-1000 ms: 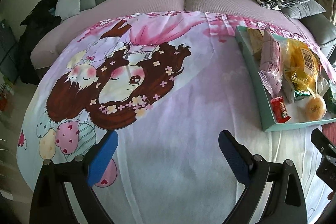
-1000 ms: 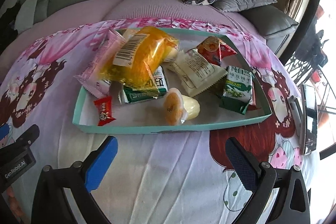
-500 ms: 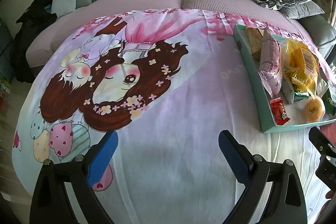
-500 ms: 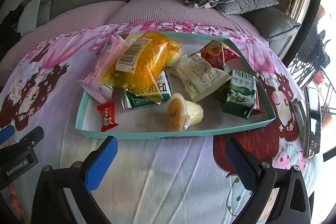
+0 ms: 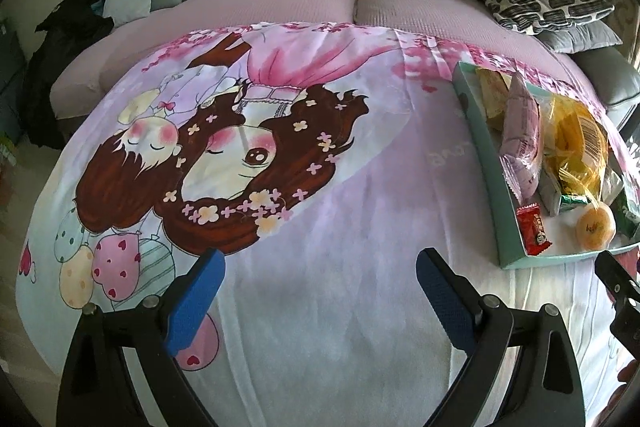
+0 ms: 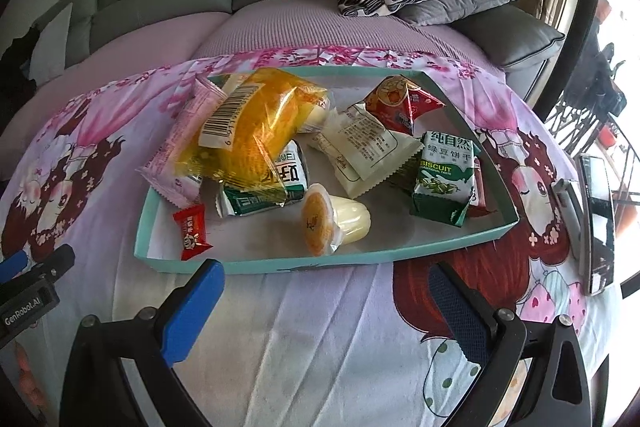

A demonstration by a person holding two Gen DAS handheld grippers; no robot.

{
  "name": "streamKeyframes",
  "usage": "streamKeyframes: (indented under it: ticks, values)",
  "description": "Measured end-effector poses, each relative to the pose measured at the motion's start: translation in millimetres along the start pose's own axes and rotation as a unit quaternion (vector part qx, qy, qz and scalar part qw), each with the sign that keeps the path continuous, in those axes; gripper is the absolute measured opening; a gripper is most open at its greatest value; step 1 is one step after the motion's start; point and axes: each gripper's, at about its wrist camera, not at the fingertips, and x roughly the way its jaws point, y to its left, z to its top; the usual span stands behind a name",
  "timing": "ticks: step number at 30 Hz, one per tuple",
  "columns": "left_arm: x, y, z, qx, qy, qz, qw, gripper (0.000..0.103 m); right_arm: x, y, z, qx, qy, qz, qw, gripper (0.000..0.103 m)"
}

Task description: Organize snacks

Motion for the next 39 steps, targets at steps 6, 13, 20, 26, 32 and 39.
streamKeyframes:
  ticks: [6, 13, 20, 26, 32, 39]
  values:
    - [0.6, -1.0, -0.7, 0.002, 0.000, 0.000, 1.0000, 0.097, 1.3, -0.3, -0.9, -0.001, 0.001, 0.000, 1.000, 0.103]
    - [0.8, -1.8, -0.5, 0.004, 0.000, 0.001, 1.0000, 0.097, 1.9, -2.9, -1.3, 0.003, 0.003, 0.001, 1.000, 0.103]
    - [1.7, -1.3, 0.2, 0.001, 0.000, -0.003, 1.0000, 0.097, 2.4, -4.3, -1.7, 0.006, 0.005, 0.000, 1.000, 0.103]
    - [3.0, -2.1, 0.4, 0.001, 0.002, -0.003, 1.0000, 0.097, 4.0, -5.7, -1.8, 0.008, 0.008, -0.001, 1.000, 0.103]
    - [4.2, -1.7, 0.0, -0.001, 0.005, -0.005, 1.0000, 0.097, 3.9, -7.5, -1.5, 0.013, 0.007, -0.003, 1.000, 0.103]
    - [5.4, -1.9, -0.3, -0.001, 0.006, -0.004, 1.0000, 0.097, 3.7, -8.6, -1.6, 0.015, 0.008, -0.004, 1.000, 0.103]
